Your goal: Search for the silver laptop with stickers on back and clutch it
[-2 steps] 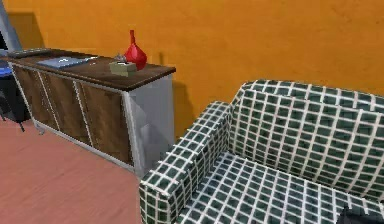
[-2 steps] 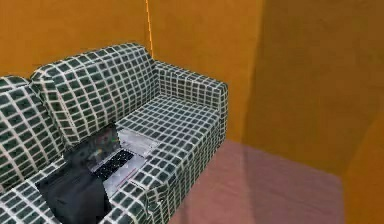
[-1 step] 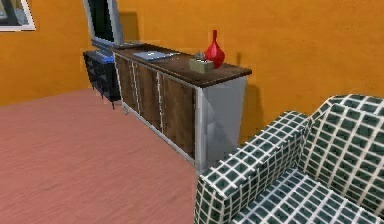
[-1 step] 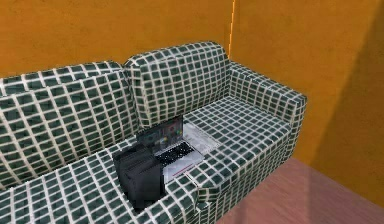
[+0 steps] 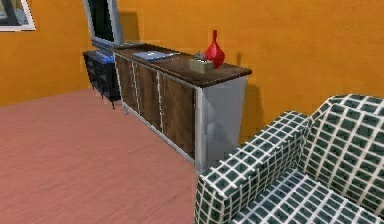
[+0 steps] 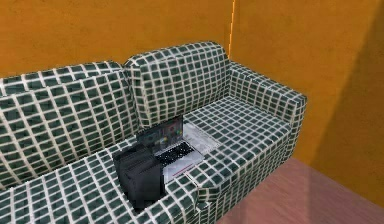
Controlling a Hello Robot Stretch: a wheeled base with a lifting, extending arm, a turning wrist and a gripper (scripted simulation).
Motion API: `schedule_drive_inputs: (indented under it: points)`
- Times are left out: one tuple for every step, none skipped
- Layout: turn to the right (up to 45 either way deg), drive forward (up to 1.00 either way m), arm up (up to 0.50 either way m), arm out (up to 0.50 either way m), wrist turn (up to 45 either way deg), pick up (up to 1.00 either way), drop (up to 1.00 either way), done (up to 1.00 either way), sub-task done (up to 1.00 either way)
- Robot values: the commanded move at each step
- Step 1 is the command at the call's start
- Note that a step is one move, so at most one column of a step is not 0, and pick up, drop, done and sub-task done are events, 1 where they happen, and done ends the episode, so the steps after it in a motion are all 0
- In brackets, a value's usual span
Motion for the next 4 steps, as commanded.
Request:
schedule_drive_inputs:
  points:
    - [0.0, 0.00, 0.10, 0.00, 0.0, 0.00, 0.00, 0.00, 0.00]
    - [0.0, 0.00, 0.00, 0.50, 0.0, 0.00, 0.00, 0.00, 0.00]
    - [0.0, 0.00, 0.00, 0.00, 45.0, 0.00, 0.00, 0.00, 0.00]
    - [0.0, 0.00, 0.00, 0.00, 45.0, 0.00, 0.00, 0.00, 0.00]
